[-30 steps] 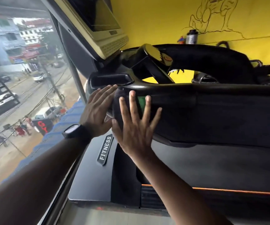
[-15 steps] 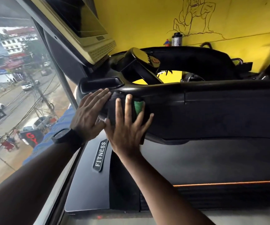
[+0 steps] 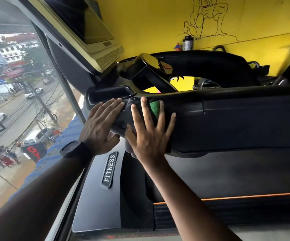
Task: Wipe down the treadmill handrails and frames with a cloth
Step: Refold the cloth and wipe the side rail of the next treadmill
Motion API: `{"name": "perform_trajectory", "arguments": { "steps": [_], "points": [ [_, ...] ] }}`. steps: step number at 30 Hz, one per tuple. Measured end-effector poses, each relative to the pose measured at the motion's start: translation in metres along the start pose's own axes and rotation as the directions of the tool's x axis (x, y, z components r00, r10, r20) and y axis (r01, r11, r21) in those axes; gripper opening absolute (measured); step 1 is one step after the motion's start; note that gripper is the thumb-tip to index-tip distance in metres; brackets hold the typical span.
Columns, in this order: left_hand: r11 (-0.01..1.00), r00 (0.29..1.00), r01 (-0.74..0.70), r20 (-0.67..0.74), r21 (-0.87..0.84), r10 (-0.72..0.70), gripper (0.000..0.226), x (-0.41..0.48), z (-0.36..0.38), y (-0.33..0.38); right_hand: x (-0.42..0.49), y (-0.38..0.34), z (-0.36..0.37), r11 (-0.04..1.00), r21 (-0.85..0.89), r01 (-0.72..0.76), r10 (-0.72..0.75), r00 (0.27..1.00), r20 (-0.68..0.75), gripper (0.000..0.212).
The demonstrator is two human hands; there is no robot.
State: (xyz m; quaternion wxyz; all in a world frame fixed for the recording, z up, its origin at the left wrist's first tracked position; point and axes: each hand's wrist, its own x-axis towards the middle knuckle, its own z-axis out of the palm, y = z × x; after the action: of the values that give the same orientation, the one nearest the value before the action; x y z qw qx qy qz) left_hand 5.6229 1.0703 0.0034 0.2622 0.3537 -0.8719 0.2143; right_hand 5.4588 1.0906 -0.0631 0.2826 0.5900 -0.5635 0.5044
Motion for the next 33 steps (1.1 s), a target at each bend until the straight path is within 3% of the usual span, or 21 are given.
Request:
{"name": "perform_trajectory", "arguments": {
  "steps": [2,6,8,11,13,16,18,21,23,24,26,28,29,31,33],
  "points": [
    [1.000,1.000,-0.003,0.002,0.014,0.003,0.083,-0.001,0.001,0.000,-0.001,0.025,-0.004,0.999,-0.009,-0.051,0.051,0.998,-0.040,0.051],
    [0.999,1.000,0.020,-0.024,0.037,-0.019,0.081,0.000,0.003,0.003,-0.014,0.035,-0.005,0.949,0.012,-0.315,0.313,0.941,-0.125,0.049],
    [0.998,0.999,0.033,-0.031,0.058,-0.031,0.079,0.003,0.004,0.006,-0.007,0.016,-0.005,0.968,0.031,-0.247,0.249,0.963,-0.102,0.049],
    [0.997,0.998,0.045,-0.056,0.067,-0.041,0.076,0.007,0.006,0.010,0.012,0.019,-0.009,1.000,0.009,0.029,-0.028,0.997,-0.067,0.050],
    [0.996,0.996,0.040,-0.079,0.074,-0.034,0.074,0.009,0.008,0.012,0.017,0.046,-0.013,0.997,-0.004,0.077,-0.077,0.994,-0.082,0.047],
    [0.996,0.995,0.036,-0.096,0.084,-0.027,0.072,0.009,0.010,0.015,-0.002,0.074,-0.014,0.969,0.031,-0.246,0.248,0.953,-0.175,0.045],
    [0.995,0.995,0.038,-0.090,0.091,-0.029,0.073,0.010,0.009,0.017,-0.014,0.061,-0.010,0.935,0.038,-0.351,0.352,0.914,-0.203,0.046],
    [0.994,0.999,0.030,-0.048,0.103,-0.025,0.074,0.015,0.009,0.017,-0.001,0.030,-0.007,0.989,0.025,-0.143,0.145,0.981,-0.130,0.050],
    [0.994,0.999,0.023,-0.032,0.110,-0.019,0.075,0.018,0.008,0.018,0.014,0.039,-0.010,0.999,0.002,0.042,-0.042,0.994,-0.105,0.050],
    [0.993,1.000,0.017,-0.025,0.117,-0.014,0.075,0.019,0.008,0.018,0.017,0.051,-0.012,0.998,0.004,0.060,-0.059,0.992,-0.114,0.048],
    [0.991,1.000,0.007,-0.011,0.131,-0.006,0.076,0.018,0.007,0.020,0.009,0.072,-0.013,0.993,0.022,-0.118,0.120,0.978,-0.169,0.044],
    [0.990,1.000,0.005,-0.003,0.142,-0.004,0.078,0.018,0.006,0.022,-0.006,0.070,-0.013,0.932,0.064,-0.358,0.363,0.905,-0.224,0.044],
    [0.989,1.000,0.006,0.000,0.145,-0.006,0.079,0.018,0.006,0.023,-0.009,0.060,-0.011,0.918,0.065,-0.392,0.396,0.890,-0.225,0.044],
    [0.989,1.000,0.009,0.013,0.147,-0.011,0.080,0.019,0.006,0.025,-0.006,0.037,-0.008,0.964,0.047,-0.261,0.265,0.950,-0.162,0.048],
    [0.988,0.999,0.020,0.024,0.150,-0.024,0.081,0.020,0.005,0.026,0.007,0.034,-0.010,1.000,0.015,0.001,0.001,0.995,-0.100,0.051]
  ]
}}
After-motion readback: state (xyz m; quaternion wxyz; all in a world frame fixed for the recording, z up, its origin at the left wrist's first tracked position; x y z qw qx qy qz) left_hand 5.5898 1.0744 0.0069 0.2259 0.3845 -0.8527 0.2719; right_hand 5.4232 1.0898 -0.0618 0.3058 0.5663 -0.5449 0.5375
